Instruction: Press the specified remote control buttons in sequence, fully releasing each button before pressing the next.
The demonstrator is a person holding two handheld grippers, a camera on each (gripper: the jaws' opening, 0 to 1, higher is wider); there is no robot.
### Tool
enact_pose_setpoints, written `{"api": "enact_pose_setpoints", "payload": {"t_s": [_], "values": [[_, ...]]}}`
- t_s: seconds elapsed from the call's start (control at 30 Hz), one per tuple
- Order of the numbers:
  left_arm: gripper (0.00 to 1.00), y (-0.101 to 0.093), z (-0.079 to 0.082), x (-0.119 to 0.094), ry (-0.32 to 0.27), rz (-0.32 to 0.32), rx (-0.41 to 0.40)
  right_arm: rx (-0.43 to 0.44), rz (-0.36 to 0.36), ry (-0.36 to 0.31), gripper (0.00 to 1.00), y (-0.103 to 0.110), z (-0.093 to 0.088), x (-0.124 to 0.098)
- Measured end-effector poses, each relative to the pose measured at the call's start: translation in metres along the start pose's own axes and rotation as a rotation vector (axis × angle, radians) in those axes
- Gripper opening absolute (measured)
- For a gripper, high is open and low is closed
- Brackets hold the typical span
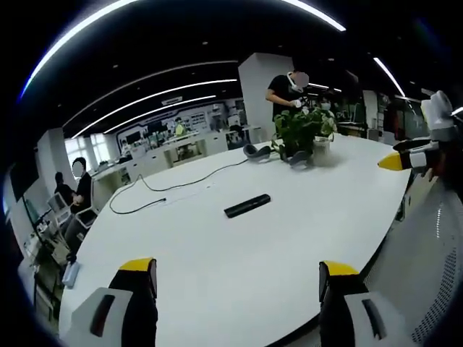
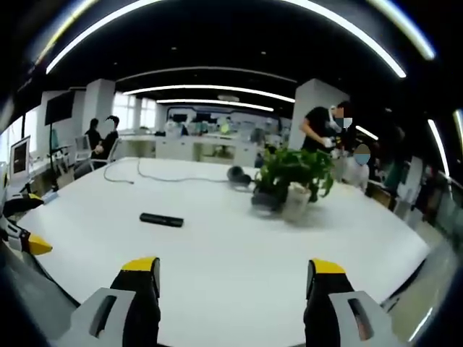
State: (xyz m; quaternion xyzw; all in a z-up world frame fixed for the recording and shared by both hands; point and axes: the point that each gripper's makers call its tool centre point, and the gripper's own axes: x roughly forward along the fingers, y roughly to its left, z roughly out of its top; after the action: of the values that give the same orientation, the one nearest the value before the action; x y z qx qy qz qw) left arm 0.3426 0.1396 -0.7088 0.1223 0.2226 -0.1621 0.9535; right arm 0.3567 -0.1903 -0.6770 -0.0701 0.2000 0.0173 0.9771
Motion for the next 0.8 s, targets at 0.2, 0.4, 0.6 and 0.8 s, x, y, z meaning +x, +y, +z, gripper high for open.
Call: {"api": "enact_pose_setpoints", "payload": {"t_s": [0.2,0.4,0.6,0.8], "values": [[0.97,-0.0007,-0.0002,0.0001,0.001,-0.002,0.0,-0.004,0.0,0.004,0.81,0.0,-0.0009,0.0],[0.97,-0.0004,0.0004,-0.0001,-0.003,0.0,-0.003,-0.008,0.0,0.006,0.81,0.0002,-0.0012,-0.0001],[0.97,-0.0004,0.0003,-0.0005,0.0,0.0,-0.002,-0.01,0.001,0.009,0.8,0.0005,-0.0015,-0.0001],[0.97,-0.0004,0.0002,-0.0006,0.002,0.0,-0.003,-0.014,0.003,0.013,0.8,0.001,-0.0022,0.0002]]}}
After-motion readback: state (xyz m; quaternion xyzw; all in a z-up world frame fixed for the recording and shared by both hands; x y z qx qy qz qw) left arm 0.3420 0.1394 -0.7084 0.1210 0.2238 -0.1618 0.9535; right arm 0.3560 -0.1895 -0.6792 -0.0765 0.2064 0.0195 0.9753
